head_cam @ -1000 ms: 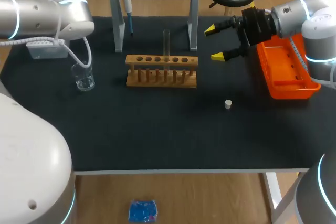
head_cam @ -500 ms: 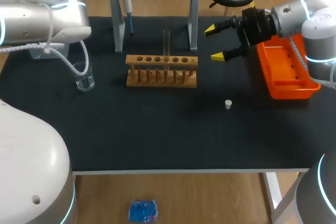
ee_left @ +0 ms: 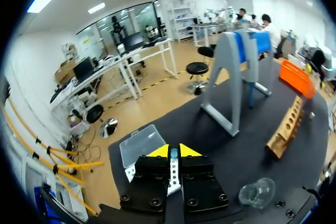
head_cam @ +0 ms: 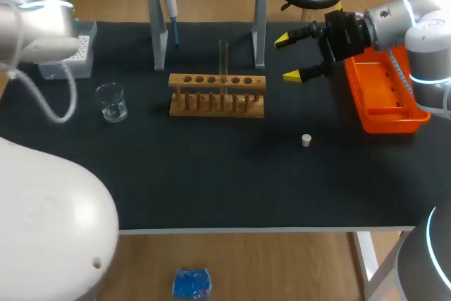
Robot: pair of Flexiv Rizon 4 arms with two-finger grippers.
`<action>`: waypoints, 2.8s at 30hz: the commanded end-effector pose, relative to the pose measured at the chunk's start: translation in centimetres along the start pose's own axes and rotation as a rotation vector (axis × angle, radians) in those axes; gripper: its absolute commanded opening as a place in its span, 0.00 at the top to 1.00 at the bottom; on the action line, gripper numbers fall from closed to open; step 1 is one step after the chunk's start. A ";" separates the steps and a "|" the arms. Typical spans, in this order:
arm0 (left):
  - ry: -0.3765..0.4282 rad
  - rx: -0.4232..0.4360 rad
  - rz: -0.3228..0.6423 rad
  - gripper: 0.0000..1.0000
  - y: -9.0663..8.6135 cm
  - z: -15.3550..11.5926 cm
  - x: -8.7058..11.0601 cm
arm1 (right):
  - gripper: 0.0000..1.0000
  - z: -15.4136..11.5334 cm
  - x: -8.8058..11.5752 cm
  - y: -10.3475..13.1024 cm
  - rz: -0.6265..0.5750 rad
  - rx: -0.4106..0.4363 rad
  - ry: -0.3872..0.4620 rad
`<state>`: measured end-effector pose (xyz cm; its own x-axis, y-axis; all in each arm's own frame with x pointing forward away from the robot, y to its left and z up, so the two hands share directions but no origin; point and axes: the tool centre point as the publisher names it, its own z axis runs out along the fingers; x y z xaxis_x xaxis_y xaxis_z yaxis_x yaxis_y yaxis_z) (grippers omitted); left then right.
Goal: Invert the test tube, pick up the pipette, mount the tip to pipette, aspirate from beaker and dispense into the tube, eject the tip, return the pipette, and cap with the stopper.
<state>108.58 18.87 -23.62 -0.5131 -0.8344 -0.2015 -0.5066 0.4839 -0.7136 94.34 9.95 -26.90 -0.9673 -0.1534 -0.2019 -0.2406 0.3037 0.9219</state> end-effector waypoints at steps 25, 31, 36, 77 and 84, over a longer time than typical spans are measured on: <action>0.581 0.258 0.311 1.00 -0.3 -8.2 4.2 | 0.00 0.0 0.0 0.0 -0.001 0.001 0.000; 0.628 0.391 0.401 1.00 -1.1 -10.0 7.5 | 0.00 0.0 0.0 0.0 -0.001 0.001 0.000; 0.636 0.451 0.404 1.00 -1.0 -11.0 9.6 | 0.00 0.0 0.0 0.0 -0.001 0.001 0.000; 0.798 0.213 0.534 1.00 -5.6 -13.7 26.0 | 0.00 0.0 0.0 0.0 -0.001 0.001 0.000; 0.773 0.061 0.584 1.00 -6.9 -13.9 30.1 | 0.00 0.0 0.0 0.0 -0.001 0.001 0.000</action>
<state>87.37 -4.46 -15.83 -0.9978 -0.0451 -0.0478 0.0066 0.6549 -0.7557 94.33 9.95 -26.89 -0.9673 -0.1534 -0.2019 -0.2406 0.3037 0.9219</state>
